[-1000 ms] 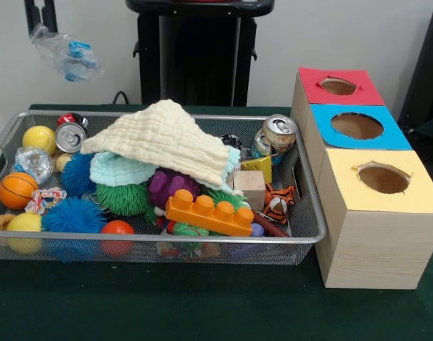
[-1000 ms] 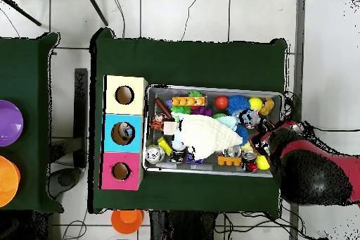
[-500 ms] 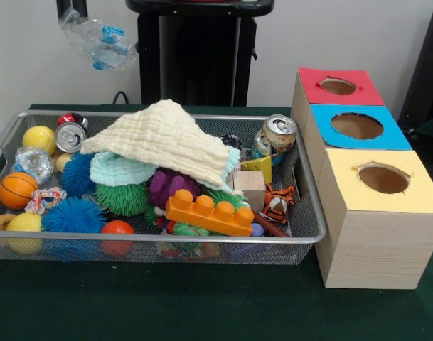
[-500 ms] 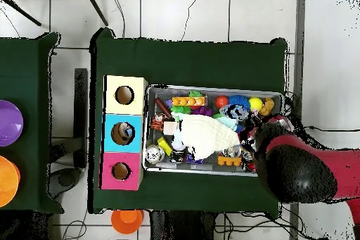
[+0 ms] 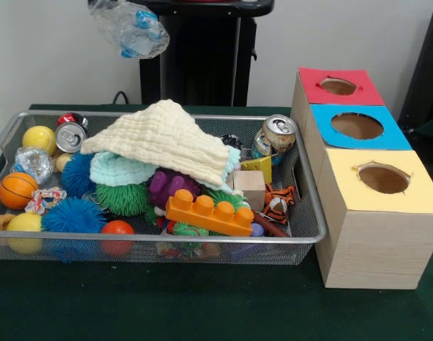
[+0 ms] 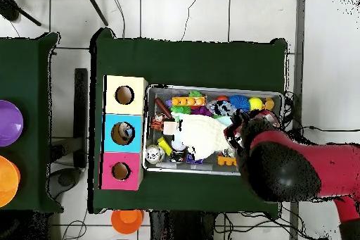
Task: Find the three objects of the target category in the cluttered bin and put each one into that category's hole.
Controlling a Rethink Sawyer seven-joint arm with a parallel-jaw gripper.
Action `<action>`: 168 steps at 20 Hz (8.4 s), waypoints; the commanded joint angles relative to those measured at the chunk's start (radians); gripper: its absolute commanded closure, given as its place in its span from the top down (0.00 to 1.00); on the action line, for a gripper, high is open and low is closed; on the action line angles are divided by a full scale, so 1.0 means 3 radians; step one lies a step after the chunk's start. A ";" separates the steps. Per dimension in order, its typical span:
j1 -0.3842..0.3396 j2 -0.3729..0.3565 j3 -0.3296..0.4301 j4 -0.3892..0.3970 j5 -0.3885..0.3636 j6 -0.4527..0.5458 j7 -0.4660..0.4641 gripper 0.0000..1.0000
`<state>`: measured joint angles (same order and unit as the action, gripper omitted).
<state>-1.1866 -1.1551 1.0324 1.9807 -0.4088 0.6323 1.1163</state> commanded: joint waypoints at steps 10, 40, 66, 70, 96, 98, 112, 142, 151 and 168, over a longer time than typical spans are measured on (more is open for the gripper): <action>0.0328 -0.0186 -0.0317 0.0462 0.0183 0.0021 0.0462 0.00; 0.1501 -0.0169 -0.1280 0.0261 0.0390 -0.0186 0.1059 0.00; 0.2858 0.0343 -0.2322 -0.0429 0.0347 -0.0613 0.1847 0.00; 0.2878 0.0328 -0.2394 -0.0420 0.0325 -0.0624 0.1796 0.00; 0.3106 0.0702 -0.2589 -0.0363 0.0435 -0.1124 0.1706 0.00; 0.3092 0.0727 -0.2572 -0.0348 0.0445 -0.1168 0.1692 0.00; 0.2966 0.0843 -0.2428 -0.0215 0.0594 -0.0997 0.1502 0.00; 0.2766 0.0971 -0.1981 0.0082 0.0921 -0.0685 0.1320 0.00; 0.2827 0.1042 -0.2088 0.0047 0.0865 -0.0512 0.1307 0.00; 0.2891 0.1012 -0.2213 0.0032 0.0803 -0.0254 0.1322 0.00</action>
<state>-0.3327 -0.8644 0.3943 1.9622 -0.1593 0.4047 1.4181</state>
